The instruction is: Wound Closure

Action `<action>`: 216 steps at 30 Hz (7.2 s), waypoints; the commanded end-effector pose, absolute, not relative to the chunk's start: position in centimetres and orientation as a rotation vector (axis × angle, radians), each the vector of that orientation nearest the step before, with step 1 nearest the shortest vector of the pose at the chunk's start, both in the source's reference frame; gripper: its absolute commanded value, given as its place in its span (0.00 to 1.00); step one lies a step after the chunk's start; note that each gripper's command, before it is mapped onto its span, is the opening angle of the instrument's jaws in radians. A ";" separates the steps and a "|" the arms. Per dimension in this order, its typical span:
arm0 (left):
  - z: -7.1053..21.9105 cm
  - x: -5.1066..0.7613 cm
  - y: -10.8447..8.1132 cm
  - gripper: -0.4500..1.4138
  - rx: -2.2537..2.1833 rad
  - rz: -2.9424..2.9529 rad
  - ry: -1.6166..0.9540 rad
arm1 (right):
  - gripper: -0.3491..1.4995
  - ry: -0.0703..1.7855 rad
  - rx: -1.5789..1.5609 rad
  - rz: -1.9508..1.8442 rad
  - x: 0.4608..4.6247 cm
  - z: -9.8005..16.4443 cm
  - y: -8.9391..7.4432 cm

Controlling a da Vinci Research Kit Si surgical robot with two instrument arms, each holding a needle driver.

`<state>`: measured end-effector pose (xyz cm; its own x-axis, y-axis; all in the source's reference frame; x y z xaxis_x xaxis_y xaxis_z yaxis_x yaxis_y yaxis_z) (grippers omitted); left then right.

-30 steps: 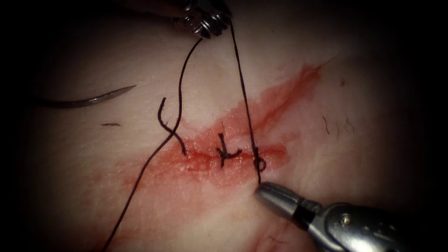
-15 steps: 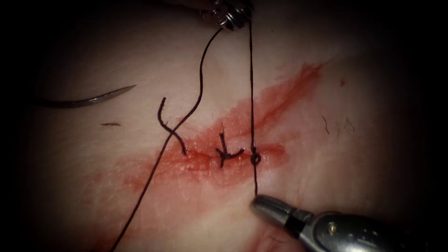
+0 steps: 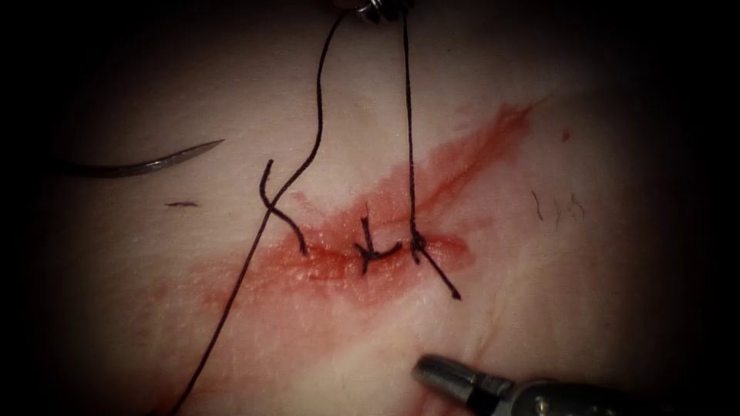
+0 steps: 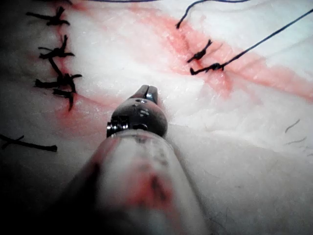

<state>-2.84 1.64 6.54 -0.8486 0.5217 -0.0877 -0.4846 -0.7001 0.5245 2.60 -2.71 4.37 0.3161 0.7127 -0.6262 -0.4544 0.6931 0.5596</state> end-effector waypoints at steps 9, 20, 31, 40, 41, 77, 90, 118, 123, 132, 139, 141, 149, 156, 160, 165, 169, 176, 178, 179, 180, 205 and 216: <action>6.6 -2.80 1.6 0.00 0.009 2.505 0.662 | 0.27 1.070 0.265 0.726 2.61 4.4 -2.5; 6.5 -2.72 1.3 0.00 -0.020 2.527 0.599 | 0.64 1.170 0.065 0.646 2.40 4.3 -2.0; 6.5 -2.79 1.3 0.00 -0.032 2.523 0.574 | 0.67 1.095 -0.112 0.778 2.45 4.8 -1.9; 6.5 -2.80 1.3 0.00 -0.030 2.522 0.572 | 0.66 1.135 -0.062 0.741 2.55 4.8 -2.0; 6.5 -2.80 1.3 0.00 -0.029 2.522 0.572 | 0.63 1.140 -0.056 0.738 2.56 4.8 -2.0; 6.4 -2.73 1.7 0.00 0.025 2.327 0.654 | 0.00 1.146 0.310 0.724 2.71 4.7 -2.5; 6.4 -2.80 1.8 0.00 0.086 2.249 0.684 | 0.00 1.118 0.361 0.687 2.67 4.6 -2.6; 6.2 -2.72 2.0 0.00 0.077 2.238 0.717 | 0.00 1.035 0.425 0.634 2.61 4.7 -2.9; 6.2 -2.72 2.0 0.00 0.077 2.237 0.719 | 0.00 1.029 0.434 0.629 2.60 4.7 -2.9; 6.3 -2.74 1.8 0.00 0.034 2.273 0.677 | 0.00 1.118 0.450 0.632 2.62 4.6 -2.7; 6.0 -2.84 1.2 0.00 -0.091 2.347 0.285 | 0.91 1.390 0.415 0.621 2.56 4.3 -2.3; 5.8 -2.83 1.0 0.00 -0.140 2.322 0.145 | 0.91 1.414 0.417 0.620 2.53 4.1 -2.2; 5.1 -2.73 0.3 0.00 -0.302 2.274 -0.129 | 0.20 1.551 0.462 0.734 2.37 3.7 -1.7; 4.9 -2.56 0.2 0.00 -0.440 2.184 -0.245 | 0.00 1.441 0.318 0.883 2.40 4.6 -1.5; 4.9 -2.58 0.1 0.00 -0.473 2.166 -0.305 | 0.00 1.434 0.296 0.921 2.55 4.9 -1.5; 5.0 -2.72 0.0 0.00 -0.517 2.169 -0.366 | 0.00 1.493 0.289 0.936 2.83 4.9 -1.3; 5.1 -2.78 -0.1 0.00 -0.511 2.181 -0.385 | 0.00 1.522 0.293 0.952 2.92 4.8 -1.3; 5.5 -2.84 -0.4 0.00 -0.341 2.270 -0.491 | 0.00 1.662 0.356 0.895 2.88 4.7 -1.1; 5.6 -2.85 -0.5 0.00 -0.328 2.278 -0.493 | 0.00 1.717 0.409 0.840 2.87 4.7 -1.0; 5.7 -2.84 -0.5 0.00 -0.319 2.282 -0.493 | 0.00 1.745 0.427 0.810 2.87 4.8 -1.0; 5.7 -2.81 -0.5 0.00 -0.297 2.287 -0.500 | 0.00 1.762 0.447 0.770 2.87 4.8 -1.0; 5.7 -2.71 -0.2 0.00 -0.388 2.309 -0.419 | 0.00 1.333 0.737 0.248 2.93 4.8 -1.3; 5.7 -2.79 -0.1 0.00 -0.377 2.306 -0.364 | 0.00 0.914 0.739 0.147 2.87 4.3 -1.2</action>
<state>-2.74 -0.16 5.69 -0.6701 0.7254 -0.1572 -0.6416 -0.6726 -0.3687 2.71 -1.28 4.31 0.6781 0.4122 -0.6085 0.1034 0.7662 0.6343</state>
